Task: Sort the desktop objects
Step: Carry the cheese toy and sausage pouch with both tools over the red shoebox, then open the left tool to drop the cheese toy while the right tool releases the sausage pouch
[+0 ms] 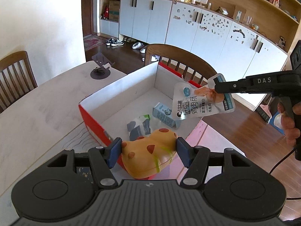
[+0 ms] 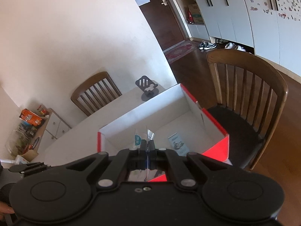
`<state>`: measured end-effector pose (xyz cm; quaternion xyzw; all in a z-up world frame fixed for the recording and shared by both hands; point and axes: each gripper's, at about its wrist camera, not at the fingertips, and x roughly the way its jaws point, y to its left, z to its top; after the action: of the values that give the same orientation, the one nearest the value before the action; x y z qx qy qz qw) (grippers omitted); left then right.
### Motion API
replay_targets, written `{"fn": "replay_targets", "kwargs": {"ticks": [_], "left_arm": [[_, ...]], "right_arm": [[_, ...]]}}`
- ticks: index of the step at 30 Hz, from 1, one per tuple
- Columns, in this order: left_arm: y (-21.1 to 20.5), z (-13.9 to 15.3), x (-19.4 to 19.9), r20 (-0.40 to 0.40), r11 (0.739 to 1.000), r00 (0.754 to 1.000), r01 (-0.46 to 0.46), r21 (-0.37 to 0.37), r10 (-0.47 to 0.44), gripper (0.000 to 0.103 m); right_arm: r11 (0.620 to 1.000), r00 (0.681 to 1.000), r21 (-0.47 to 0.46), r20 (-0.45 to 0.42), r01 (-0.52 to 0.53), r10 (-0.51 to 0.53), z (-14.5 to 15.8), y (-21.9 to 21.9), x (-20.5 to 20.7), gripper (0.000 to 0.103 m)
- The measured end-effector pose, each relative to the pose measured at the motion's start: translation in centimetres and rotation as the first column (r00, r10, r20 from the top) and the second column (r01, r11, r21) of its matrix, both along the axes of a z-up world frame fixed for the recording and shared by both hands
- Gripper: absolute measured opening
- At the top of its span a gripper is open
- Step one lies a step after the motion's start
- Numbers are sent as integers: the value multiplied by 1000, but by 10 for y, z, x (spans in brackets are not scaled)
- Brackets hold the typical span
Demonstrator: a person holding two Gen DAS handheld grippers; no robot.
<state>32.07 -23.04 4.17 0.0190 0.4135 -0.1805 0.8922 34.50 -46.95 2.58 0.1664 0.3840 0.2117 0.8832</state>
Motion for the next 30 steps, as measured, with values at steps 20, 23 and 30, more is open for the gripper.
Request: {"fn": "replay_targets", "kwargs": {"ticks": [20, 23, 30], "left_arm": [[-33, -25, 67, -52, 996, 999, -4, 84, 9, 62], [-34, -29, 79, -60, 995, 998, -18, 93, 24, 62], [-40, -36, 113, -84, 994, 994, -56, 94, 64, 62]], "right_arm": [[974, 985, -161, -101, -157, 141, -23, 17, 60, 0], [971, 980, -164, -118, -176, 158, -28, 17, 65, 0], [957, 967, -178, -153, -228, 202, -37, 19, 73, 0]]}}
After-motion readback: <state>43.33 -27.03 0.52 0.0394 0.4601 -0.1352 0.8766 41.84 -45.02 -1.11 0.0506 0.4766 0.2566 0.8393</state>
